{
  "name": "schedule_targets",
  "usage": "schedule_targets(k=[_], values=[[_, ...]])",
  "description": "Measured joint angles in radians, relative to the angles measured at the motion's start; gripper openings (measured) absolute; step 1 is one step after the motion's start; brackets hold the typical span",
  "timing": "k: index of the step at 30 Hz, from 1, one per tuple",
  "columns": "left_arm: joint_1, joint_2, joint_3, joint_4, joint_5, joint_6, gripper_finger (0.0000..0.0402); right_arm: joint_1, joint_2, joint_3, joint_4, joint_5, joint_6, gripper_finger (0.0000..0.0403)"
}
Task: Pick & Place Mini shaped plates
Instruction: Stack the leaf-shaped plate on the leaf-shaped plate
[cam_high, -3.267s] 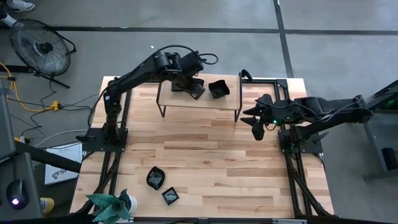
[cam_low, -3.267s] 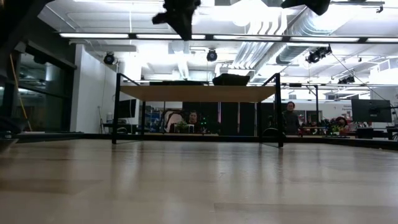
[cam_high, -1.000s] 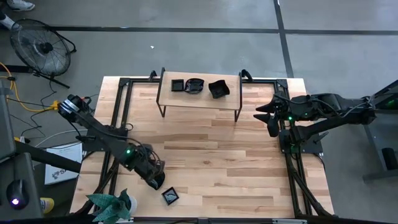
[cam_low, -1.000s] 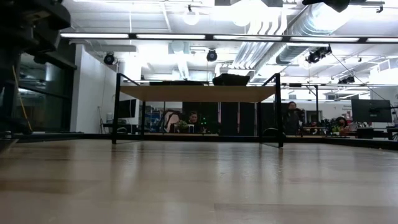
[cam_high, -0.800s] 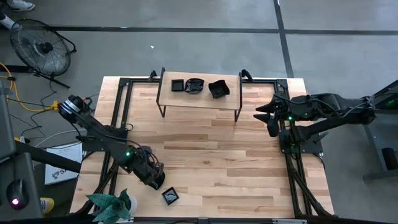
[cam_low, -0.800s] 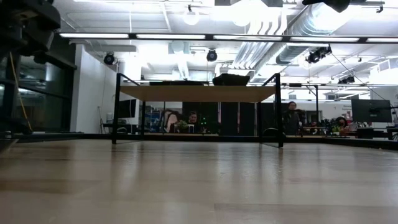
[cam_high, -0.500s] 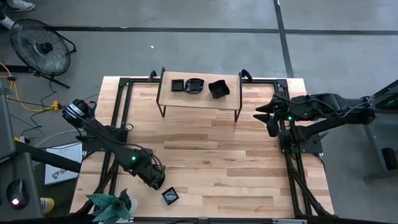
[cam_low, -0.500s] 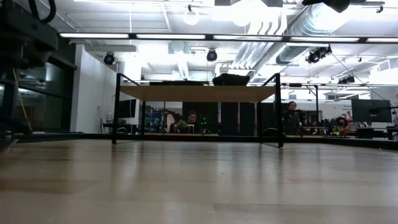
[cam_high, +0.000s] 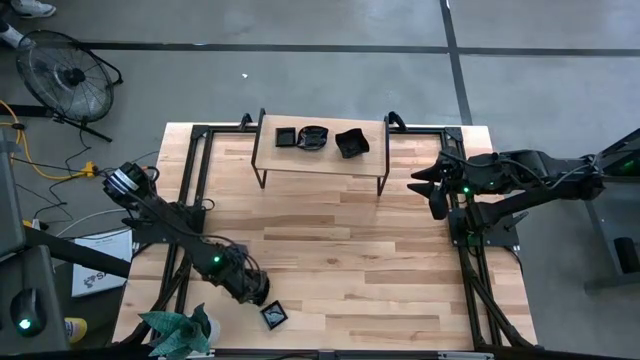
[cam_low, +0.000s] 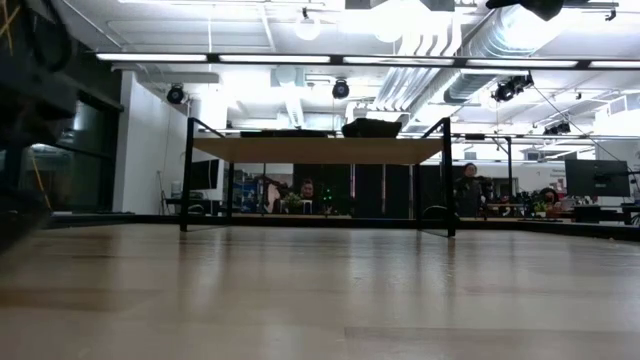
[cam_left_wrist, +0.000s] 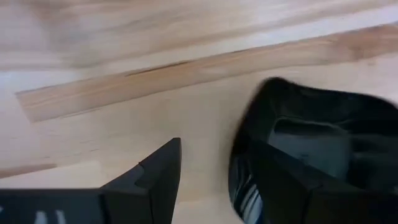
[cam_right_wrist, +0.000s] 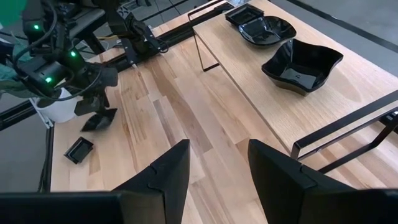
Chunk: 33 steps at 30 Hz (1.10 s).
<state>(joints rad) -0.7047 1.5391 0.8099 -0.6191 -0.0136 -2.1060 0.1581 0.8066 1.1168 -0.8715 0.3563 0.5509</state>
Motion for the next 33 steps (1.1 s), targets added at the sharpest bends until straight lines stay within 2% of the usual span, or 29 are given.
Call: schedule_targets(k=[11, 28, 33], values=[[-0.016, -0.008, -0.005, 0.031, -0.026, -0.038, 0.018, 0.0, 0.0, 0.0, -0.001, 0.012, 0.007, 0.0158], [-0.016, -0.01, -0.005, 0.047, 0.005, -0.04, 0.0012, 0.0, 0.0, 0.0, 0.0, 0.015, 0.01, 0.0158], [-0.016, -0.012, 0.002, 0.04, -0.001, -0.023, 0.0003, 0.0, 0.0, 0.0, 0.016, 0.015, 0.007, 0.0158]])
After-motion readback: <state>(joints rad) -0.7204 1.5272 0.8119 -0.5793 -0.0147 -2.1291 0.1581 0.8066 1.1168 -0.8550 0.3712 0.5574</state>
